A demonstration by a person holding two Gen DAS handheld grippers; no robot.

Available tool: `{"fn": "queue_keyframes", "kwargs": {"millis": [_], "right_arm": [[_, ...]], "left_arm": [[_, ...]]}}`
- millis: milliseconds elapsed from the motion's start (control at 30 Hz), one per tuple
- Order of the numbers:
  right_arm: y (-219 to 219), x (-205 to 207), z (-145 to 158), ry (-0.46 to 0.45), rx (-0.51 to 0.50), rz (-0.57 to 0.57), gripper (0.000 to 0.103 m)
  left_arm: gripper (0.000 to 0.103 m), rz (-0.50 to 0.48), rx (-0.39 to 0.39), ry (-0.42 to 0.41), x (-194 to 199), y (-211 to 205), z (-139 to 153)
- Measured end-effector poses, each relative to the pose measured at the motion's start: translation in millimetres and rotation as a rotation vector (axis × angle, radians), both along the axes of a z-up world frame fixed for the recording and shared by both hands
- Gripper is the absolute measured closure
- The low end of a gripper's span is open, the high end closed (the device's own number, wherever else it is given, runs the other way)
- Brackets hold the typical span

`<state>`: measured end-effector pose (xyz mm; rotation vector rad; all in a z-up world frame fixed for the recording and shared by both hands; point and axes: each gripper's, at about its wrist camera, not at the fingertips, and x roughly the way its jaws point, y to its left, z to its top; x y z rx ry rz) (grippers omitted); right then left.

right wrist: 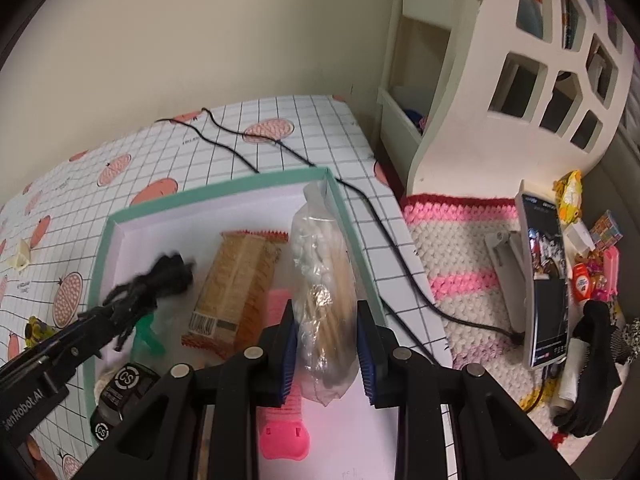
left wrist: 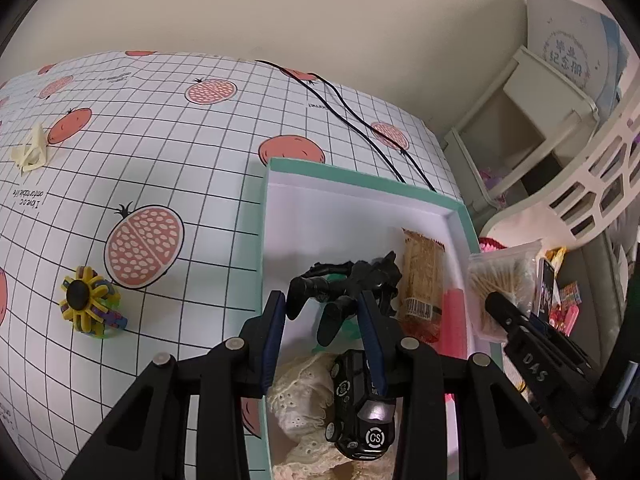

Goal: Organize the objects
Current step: 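Open both grippers to drop the black figure and swab bag into the tray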

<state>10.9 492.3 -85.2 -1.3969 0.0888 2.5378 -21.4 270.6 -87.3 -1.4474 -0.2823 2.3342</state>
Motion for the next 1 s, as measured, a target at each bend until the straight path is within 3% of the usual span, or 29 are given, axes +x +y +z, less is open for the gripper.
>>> {"fn": "queue_keyframes", "kwargs": {"millis": [333, 467, 1000], "right_arm": [[-3.0, -1.5, -4.6, -0.016, -0.042, 0.013, 0.074], [-4.2, -2.5, -2.7, -0.011, -0.042, 0.017, 0.062], [-7.6, 0.4, 26.0, 0.106, -0.082, 0.014, 0.06]], "left_arm": [[0.065, -0.03, -0.033, -0.053, 1.6, 6.6, -12.6], [0.065, -0.036, -0.011, -0.055, 2.8, 5.5, -11.2], [0.064, 0.003, 0.053, -0.012, -4.7, -12.5, 8.6]]}}
